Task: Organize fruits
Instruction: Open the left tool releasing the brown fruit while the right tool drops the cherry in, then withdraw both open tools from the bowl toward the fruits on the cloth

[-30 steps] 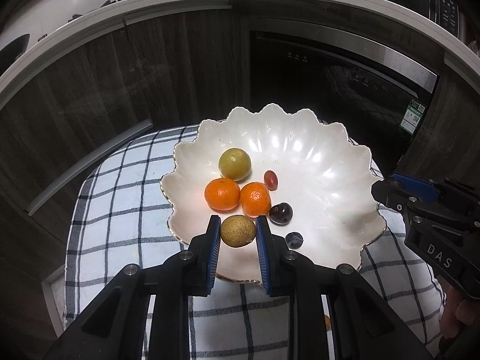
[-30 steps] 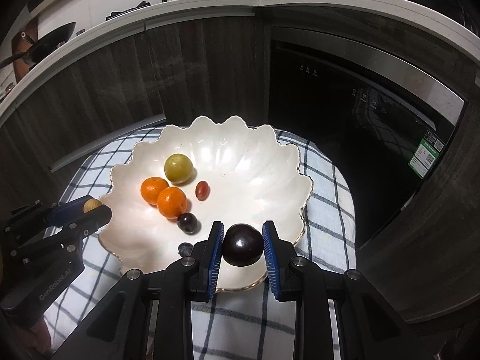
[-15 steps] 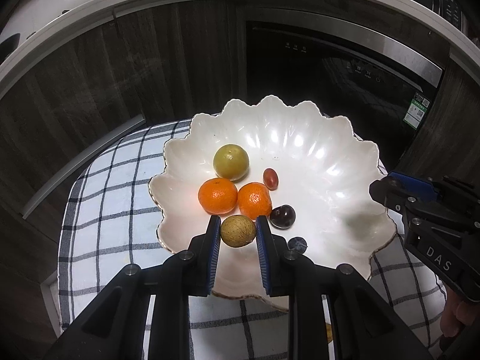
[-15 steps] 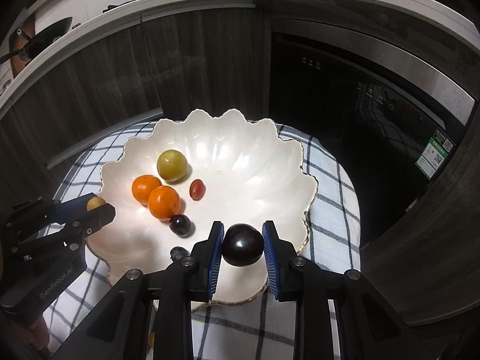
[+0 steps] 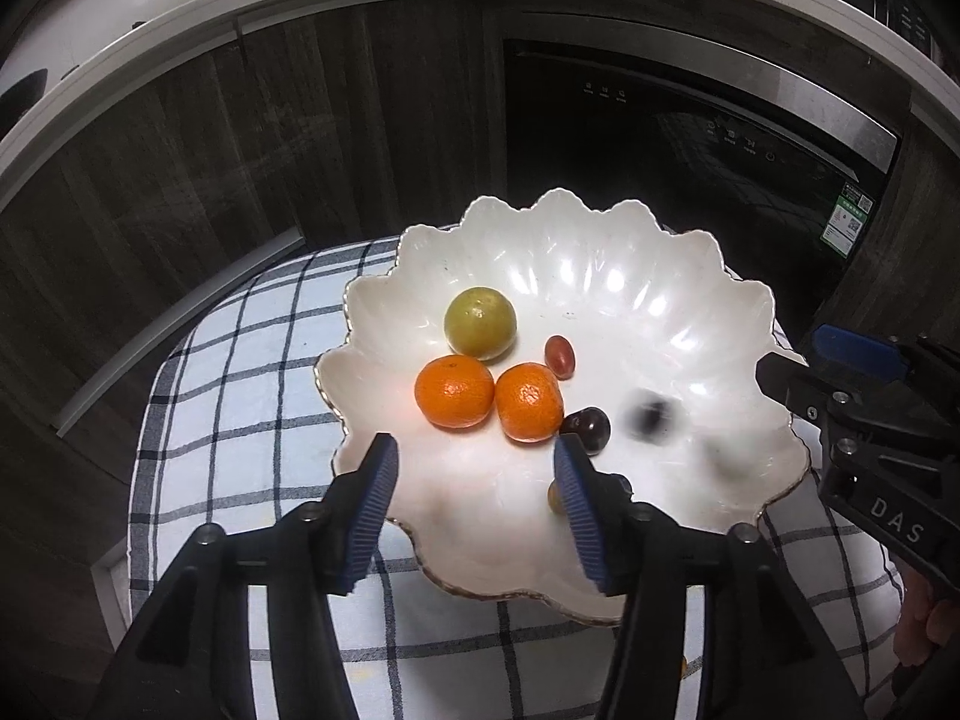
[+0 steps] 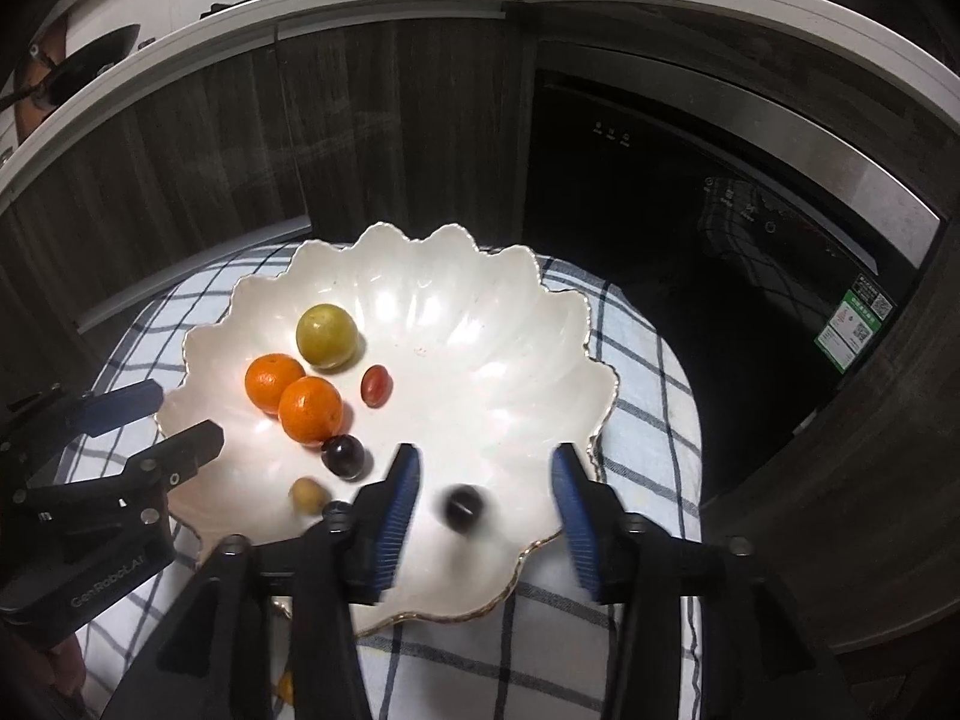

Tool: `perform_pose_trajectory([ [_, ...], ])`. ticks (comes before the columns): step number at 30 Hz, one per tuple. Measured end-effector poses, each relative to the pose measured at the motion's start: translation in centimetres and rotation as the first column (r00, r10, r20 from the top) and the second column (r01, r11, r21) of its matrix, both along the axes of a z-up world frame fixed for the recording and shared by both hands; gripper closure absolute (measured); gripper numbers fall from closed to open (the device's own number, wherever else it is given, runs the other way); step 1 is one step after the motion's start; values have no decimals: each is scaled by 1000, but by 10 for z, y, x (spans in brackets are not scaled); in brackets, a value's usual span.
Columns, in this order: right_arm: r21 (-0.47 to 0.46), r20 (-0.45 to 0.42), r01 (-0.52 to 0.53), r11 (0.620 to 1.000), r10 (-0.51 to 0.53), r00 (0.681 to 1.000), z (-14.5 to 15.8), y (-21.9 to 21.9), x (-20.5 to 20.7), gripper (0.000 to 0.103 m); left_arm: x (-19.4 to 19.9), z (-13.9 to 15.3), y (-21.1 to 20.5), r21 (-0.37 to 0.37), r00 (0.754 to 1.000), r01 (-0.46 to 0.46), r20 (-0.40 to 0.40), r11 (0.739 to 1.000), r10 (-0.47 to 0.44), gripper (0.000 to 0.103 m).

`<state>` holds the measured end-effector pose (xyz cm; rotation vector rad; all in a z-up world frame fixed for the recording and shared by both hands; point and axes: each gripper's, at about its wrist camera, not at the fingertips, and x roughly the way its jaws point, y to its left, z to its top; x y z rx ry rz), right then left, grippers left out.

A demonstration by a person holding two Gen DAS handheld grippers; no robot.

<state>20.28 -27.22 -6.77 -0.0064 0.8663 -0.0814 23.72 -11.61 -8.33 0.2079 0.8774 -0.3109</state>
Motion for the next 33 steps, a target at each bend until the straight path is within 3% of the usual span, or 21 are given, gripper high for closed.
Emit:
perform_pose_trajectory([
  [4, -8, 19, 6, 1000, -6, 1000, 5, 1, -3, 42, -3, 4, 2, 2, 1000, -6, 12, 1000, 6, 40],
  [12, -7, 35, 11, 1000, -11, 999, 12, 2, -9, 42, -10, 13, 6, -1, 999, -16, 31, 1000, 16, 33],
  [33, 1, 91, 9, 1000, -9, 996, 39, 6, -48, 42, -54, 43, 15, -25, 996, -24, 83, 999, 26, 32],
])
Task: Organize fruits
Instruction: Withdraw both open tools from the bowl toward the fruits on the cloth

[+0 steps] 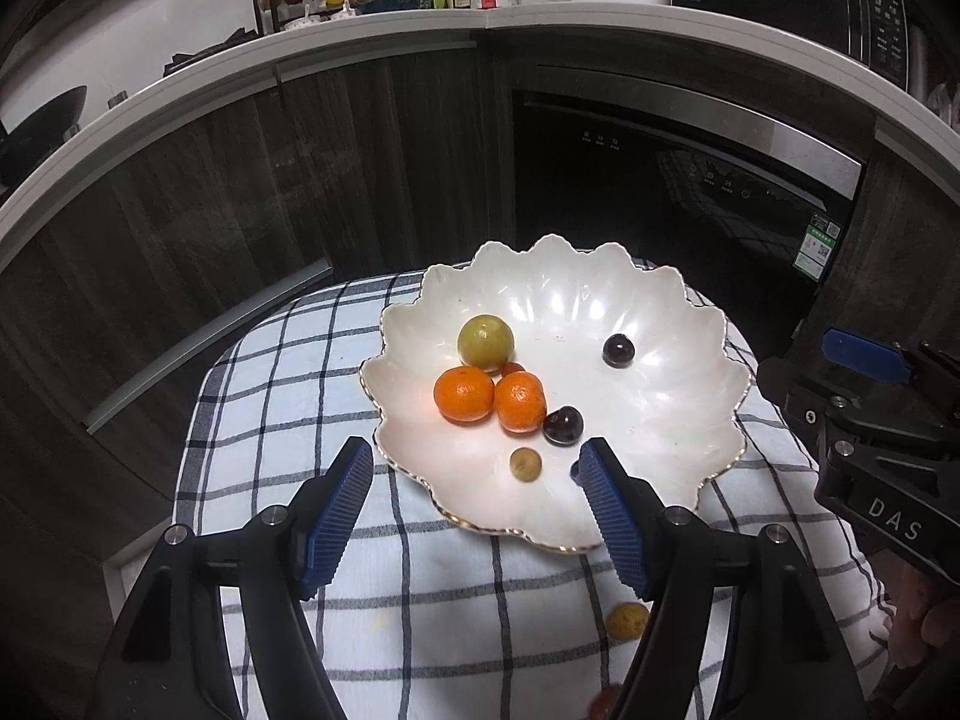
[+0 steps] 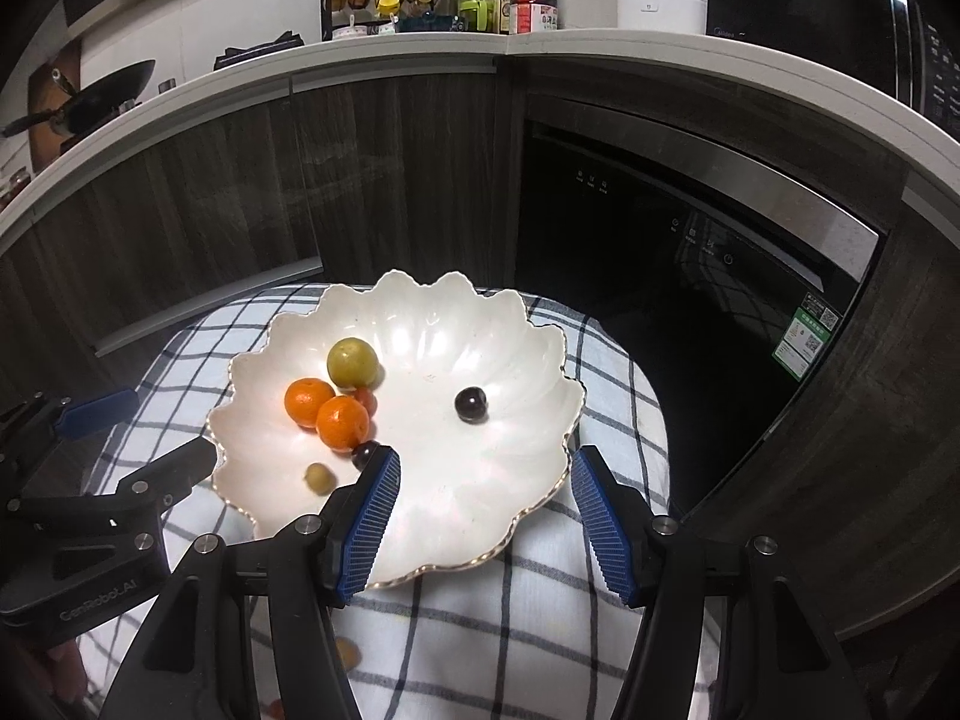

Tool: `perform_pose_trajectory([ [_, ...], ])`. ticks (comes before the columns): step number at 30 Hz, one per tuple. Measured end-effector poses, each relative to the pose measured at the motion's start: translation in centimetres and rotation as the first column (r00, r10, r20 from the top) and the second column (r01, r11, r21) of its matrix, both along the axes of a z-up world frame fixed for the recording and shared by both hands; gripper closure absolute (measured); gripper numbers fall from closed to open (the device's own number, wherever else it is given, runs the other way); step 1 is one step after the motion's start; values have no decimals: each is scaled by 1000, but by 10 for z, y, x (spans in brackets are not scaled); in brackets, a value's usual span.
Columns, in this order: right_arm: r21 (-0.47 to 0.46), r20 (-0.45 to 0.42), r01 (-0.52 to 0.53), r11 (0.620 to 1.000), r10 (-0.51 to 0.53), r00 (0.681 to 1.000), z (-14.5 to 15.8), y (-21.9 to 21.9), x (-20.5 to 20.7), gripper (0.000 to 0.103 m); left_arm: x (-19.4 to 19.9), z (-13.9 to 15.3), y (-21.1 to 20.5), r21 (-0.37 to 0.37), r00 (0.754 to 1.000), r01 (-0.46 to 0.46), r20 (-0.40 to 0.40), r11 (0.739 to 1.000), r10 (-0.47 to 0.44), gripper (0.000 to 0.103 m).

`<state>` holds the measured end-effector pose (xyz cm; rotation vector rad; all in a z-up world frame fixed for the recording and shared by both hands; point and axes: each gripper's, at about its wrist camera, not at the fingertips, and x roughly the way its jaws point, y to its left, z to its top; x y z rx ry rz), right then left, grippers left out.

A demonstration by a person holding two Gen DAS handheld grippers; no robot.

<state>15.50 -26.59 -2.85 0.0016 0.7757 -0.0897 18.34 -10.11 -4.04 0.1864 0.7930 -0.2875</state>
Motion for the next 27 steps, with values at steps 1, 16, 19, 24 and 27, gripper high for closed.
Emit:
perform_pose_trajectory([
  [1, 0, 1, -2, 1000, 2, 1000, 1, 0, -2, 42, -3, 1, 1, -1, 1000, -1, 1, 1000, 1, 32],
  [16, -12, 1, -64, 998, 64, 998, -4, 11, -35, 42, -49, -11, 11, -8, 999, -51, 4, 999, 51, 32],
  [19, -7, -3, -79, 997, 79, 997, -8, 13, -41, 42, -56, -15, 14, -13, 998, -60, -1, 998, 60, 32],
  [24, 4, -16, -107, 994, 107, 994, -17, 18, -48, 42, -65, -24, 16, -16, 997, -70, -21, 997, 70, 32],
  [27, 19, -26, -124, 992, 125, 992, -23, 18, -51, 42, -73, -29, 17, -16, 996, -81, -26, 997, 80, 32],
])
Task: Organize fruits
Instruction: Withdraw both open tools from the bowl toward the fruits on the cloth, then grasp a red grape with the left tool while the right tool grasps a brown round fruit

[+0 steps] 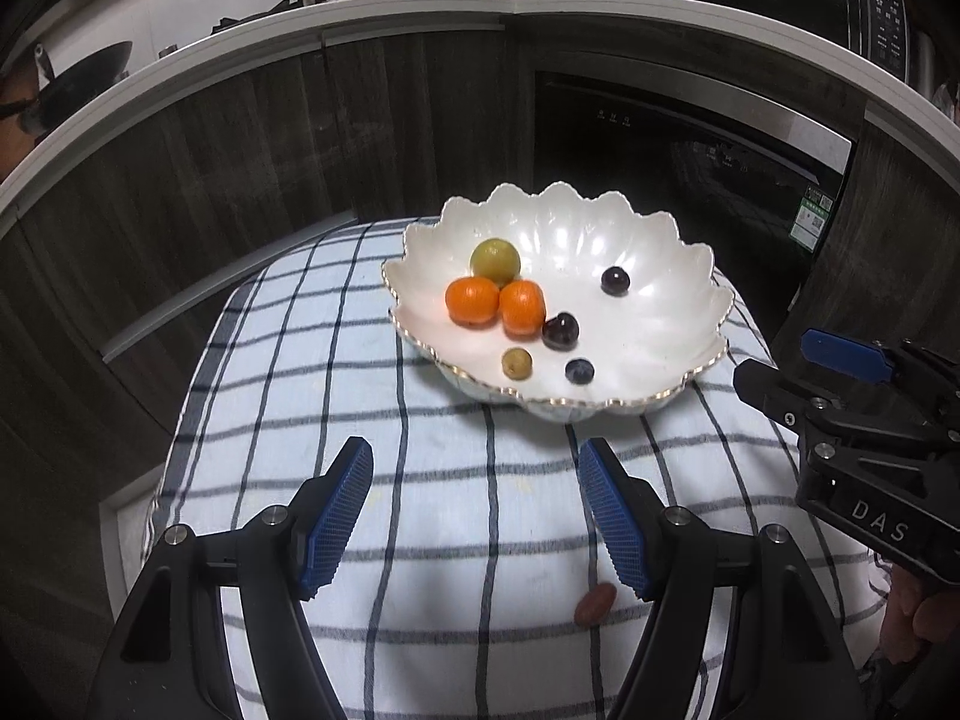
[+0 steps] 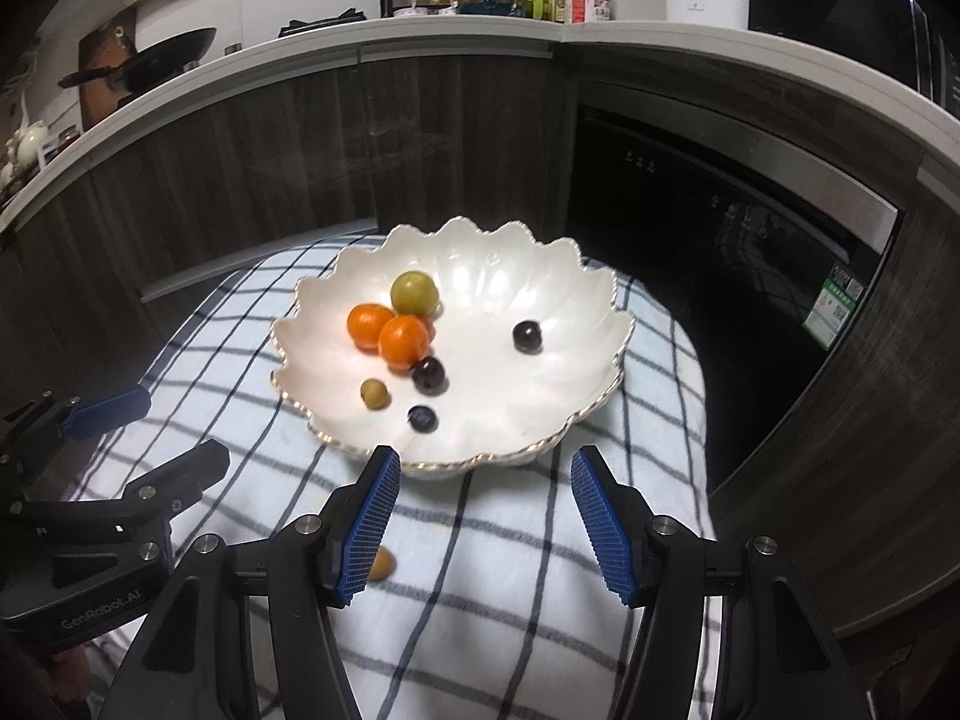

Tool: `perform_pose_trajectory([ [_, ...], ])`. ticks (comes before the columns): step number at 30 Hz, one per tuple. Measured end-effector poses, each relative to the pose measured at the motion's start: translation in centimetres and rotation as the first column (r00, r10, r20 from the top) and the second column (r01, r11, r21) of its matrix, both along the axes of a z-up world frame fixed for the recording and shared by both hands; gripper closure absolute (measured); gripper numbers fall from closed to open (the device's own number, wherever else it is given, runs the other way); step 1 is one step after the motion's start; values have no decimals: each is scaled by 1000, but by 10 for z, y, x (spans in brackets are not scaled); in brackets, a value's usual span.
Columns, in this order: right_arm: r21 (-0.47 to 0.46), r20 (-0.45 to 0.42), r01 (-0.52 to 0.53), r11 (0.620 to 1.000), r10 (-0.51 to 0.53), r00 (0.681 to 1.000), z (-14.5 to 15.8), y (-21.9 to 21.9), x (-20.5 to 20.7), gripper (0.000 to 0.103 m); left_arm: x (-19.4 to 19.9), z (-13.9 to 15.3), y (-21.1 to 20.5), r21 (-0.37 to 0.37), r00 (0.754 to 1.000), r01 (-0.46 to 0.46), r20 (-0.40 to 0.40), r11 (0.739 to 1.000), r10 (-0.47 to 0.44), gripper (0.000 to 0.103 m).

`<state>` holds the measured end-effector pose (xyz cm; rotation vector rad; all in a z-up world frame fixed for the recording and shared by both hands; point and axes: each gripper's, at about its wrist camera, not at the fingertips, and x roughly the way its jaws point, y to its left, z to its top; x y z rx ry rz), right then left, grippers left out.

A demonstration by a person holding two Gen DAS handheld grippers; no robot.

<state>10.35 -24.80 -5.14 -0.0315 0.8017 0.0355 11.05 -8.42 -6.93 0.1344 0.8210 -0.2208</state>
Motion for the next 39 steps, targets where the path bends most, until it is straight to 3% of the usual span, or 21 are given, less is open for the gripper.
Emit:
perform_pose_trajectory([
  [8, -18, -5, -75, 997, 75, 997, -15, 6, -9, 42, -22, -19, 2, -23, 999, -35, -31, 999, 34, 32],
  [25, -33, -29, -214, 976, 213, 977, -44, 19, -23, 42, -46, -51, -2, -42, 995, -13, -96, 999, 8, 32],
  [33, -10, -45, -294, 956, 293, 955, -61, 18, -23, 42, -56, -60, -12, -32, 994, -67, -92, 997, 64, 33],
  [39, 15, -61, -374, 927, 374, 925, -70, 12, -15, 43, -57, -65, -20, -26, 981, -168, -103, 985, 165, 32],
])
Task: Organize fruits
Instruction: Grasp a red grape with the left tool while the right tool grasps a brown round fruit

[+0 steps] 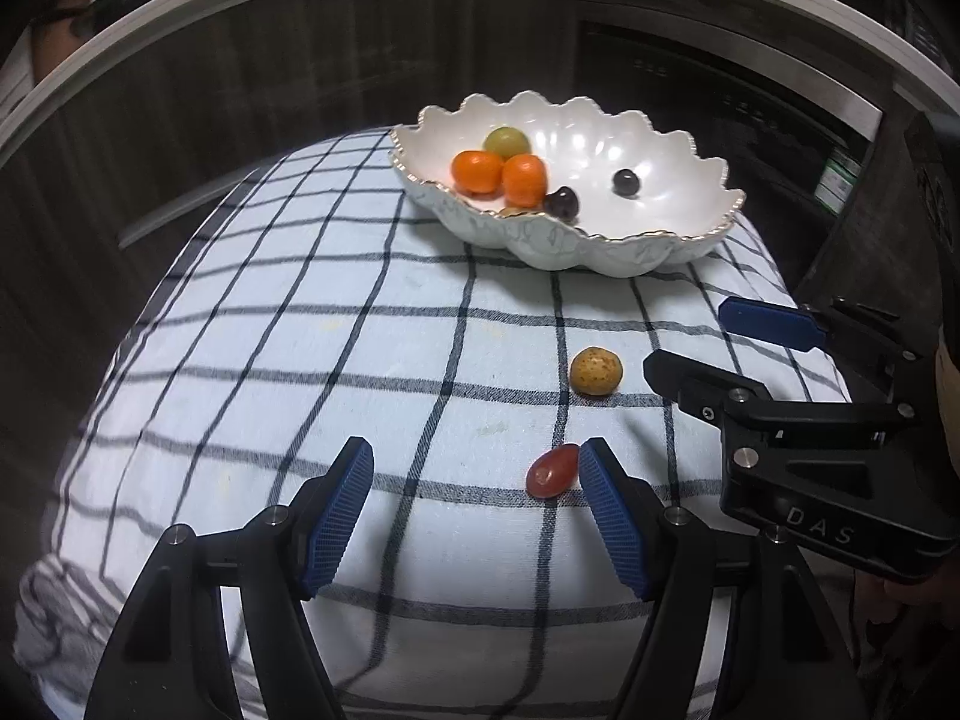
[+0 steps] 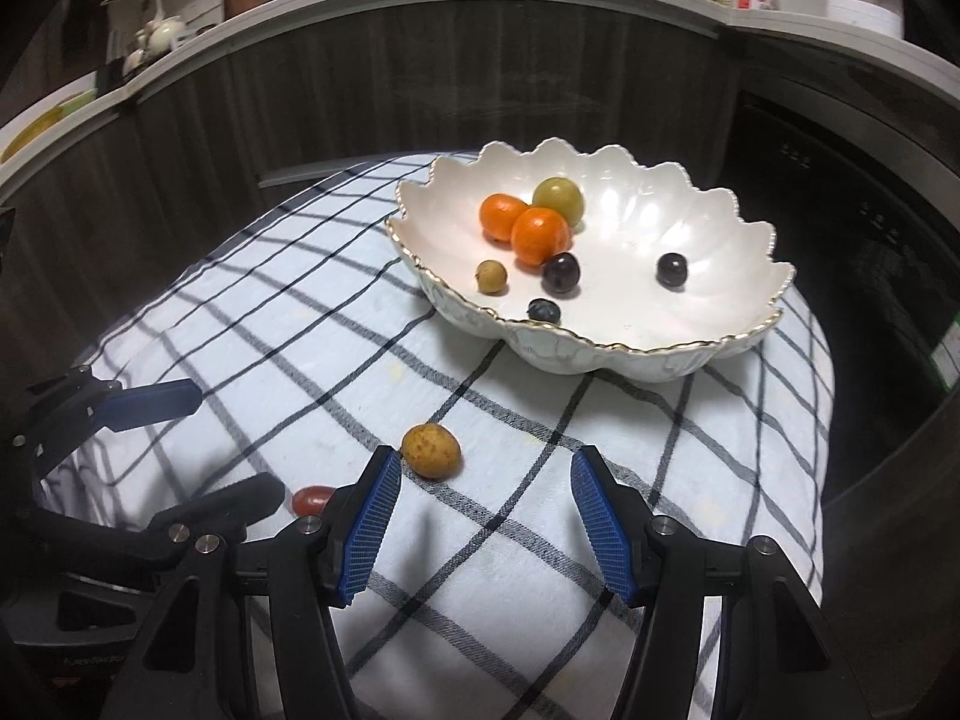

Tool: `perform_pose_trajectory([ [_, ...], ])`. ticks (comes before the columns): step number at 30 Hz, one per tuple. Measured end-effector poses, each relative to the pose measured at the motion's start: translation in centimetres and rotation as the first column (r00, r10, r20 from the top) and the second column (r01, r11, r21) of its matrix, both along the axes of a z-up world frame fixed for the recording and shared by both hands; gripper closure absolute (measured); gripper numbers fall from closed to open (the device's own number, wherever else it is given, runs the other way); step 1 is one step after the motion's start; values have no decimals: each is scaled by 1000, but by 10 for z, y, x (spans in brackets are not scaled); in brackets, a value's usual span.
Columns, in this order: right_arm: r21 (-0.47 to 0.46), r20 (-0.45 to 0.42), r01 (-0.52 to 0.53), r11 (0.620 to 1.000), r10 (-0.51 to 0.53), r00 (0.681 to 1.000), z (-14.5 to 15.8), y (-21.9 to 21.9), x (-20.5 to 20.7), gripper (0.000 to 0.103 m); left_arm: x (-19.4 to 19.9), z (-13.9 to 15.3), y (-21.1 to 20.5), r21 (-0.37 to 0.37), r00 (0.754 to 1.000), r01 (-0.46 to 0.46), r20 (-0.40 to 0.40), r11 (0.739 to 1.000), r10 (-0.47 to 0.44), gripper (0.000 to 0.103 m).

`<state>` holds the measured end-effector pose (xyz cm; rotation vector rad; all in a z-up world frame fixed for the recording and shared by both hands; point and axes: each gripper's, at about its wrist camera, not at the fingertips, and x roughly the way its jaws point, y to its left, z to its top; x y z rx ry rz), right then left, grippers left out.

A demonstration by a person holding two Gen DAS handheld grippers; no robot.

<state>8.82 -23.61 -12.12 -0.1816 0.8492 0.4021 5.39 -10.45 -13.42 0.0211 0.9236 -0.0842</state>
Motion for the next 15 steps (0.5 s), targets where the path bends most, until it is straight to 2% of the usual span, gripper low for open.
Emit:
perform_pose_trajectory([
  [6, 29, -25, -94, 995, 95, 995, -5, -9, 13, 43, -2, 0, -11, 21, 995, -94, 30, 995, 93, 32],
  [15, 29, -47, -250, 968, 251, 967, -11, -9, 27, 43, -3, -19, -26, 60, 990, -136, -14, 989, 137, 32],
])
